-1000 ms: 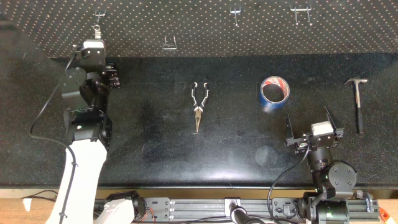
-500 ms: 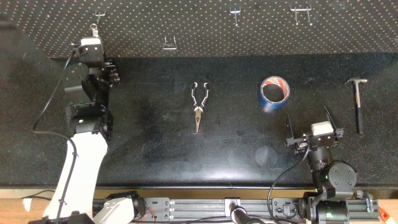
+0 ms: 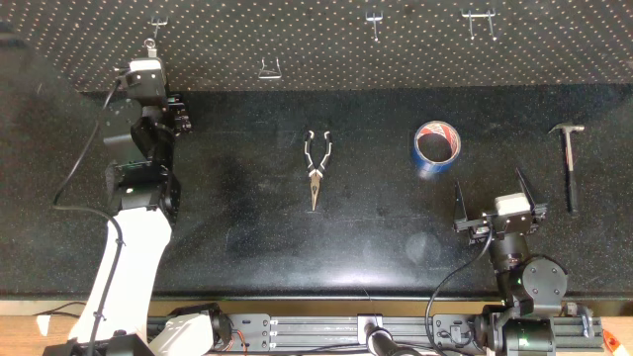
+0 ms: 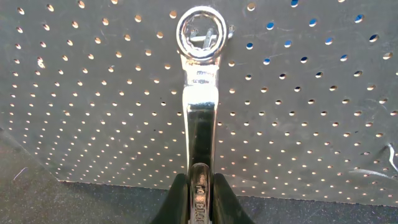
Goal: Place Tools Onto Pegboard
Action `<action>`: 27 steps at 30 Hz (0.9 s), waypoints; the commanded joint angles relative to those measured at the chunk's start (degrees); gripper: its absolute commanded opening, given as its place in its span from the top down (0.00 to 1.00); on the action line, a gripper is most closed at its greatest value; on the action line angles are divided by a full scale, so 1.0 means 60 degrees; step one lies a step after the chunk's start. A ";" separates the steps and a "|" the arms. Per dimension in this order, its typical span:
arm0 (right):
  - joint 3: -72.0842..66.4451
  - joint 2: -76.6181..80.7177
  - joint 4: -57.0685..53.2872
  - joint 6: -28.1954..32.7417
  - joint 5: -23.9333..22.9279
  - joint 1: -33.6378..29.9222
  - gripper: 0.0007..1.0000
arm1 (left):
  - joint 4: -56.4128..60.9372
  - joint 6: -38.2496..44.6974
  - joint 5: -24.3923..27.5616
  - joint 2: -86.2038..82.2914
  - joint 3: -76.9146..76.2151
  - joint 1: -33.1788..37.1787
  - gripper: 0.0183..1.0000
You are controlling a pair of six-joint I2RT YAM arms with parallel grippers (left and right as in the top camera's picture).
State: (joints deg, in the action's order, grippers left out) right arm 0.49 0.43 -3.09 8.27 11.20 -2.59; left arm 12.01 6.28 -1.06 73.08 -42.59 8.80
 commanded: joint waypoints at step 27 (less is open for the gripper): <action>-0.0029 -0.0062 -0.0055 0.0069 -0.0040 -0.0029 0.03 | 0.0157 -0.0299 -0.0219 0.0262 -0.0353 -0.0033 0.99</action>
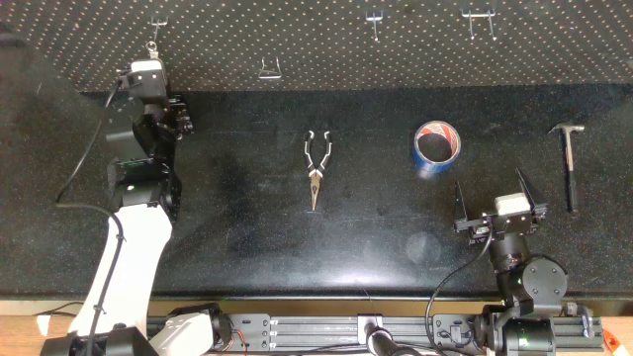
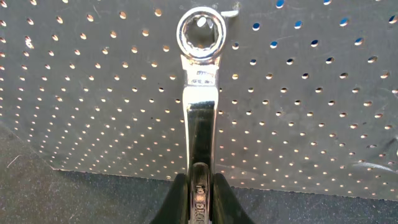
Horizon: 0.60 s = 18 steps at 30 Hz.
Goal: Place Tools Onto Pegboard
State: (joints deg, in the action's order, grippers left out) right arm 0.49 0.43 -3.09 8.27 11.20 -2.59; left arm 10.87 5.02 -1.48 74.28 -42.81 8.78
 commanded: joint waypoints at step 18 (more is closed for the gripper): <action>-0.0029 -0.0062 -0.0055 0.0069 -0.0040 -0.0029 0.02 | 0.0586 -0.0091 -0.0146 0.0291 -0.0317 -0.0029 0.99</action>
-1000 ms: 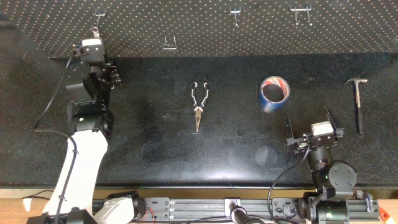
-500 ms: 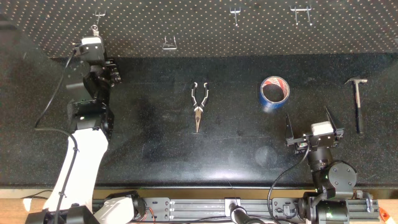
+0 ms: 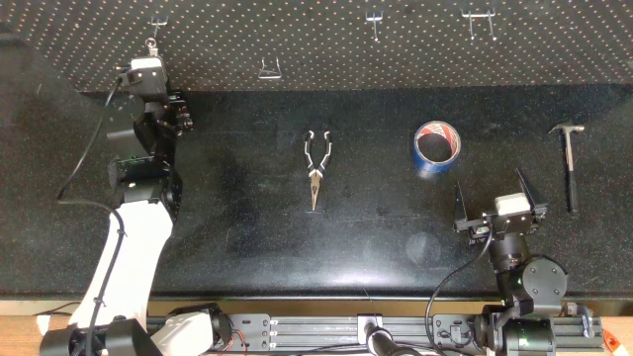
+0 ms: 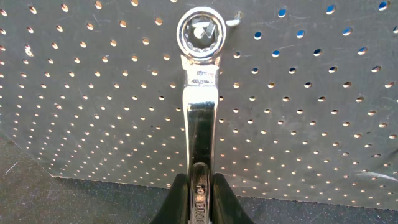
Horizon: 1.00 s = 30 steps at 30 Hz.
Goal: Place Tools Onto Pegboard
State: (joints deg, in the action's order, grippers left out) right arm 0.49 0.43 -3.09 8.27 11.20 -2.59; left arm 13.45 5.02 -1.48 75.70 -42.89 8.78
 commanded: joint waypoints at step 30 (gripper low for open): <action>-0.0029 -0.0062 -0.0055 0.0069 -0.0040 -0.0029 0.02 | -0.5552 -0.0087 -0.0153 -0.3690 -0.0299 -0.0164 0.01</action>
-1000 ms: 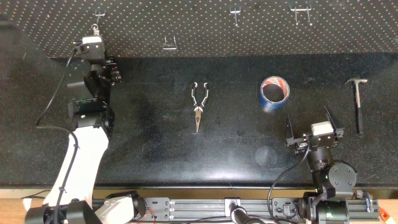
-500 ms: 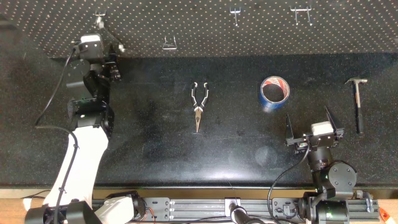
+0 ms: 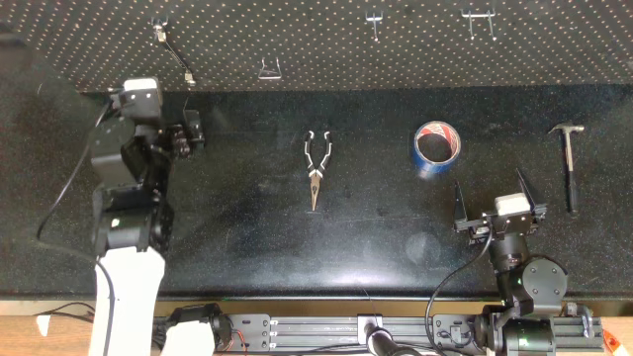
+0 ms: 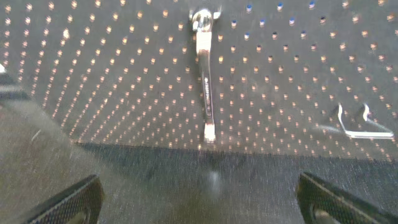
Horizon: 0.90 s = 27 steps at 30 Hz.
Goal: Place Tools Onto Pegboard
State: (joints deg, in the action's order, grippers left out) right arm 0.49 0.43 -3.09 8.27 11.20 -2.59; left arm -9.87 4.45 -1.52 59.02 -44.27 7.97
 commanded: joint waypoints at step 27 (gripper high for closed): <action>-0.0029 -0.0062 -0.0055 0.0069 -0.0040 -0.0029 0.02 | -0.6958 -0.5326 -0.1002 0.7129 -0.5362 -0.6772 0.00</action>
State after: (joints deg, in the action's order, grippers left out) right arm 0.49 0.43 -3.09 8.27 11.05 -2.59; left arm -51.68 -31.33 -6.00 97.25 -72.18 -32.91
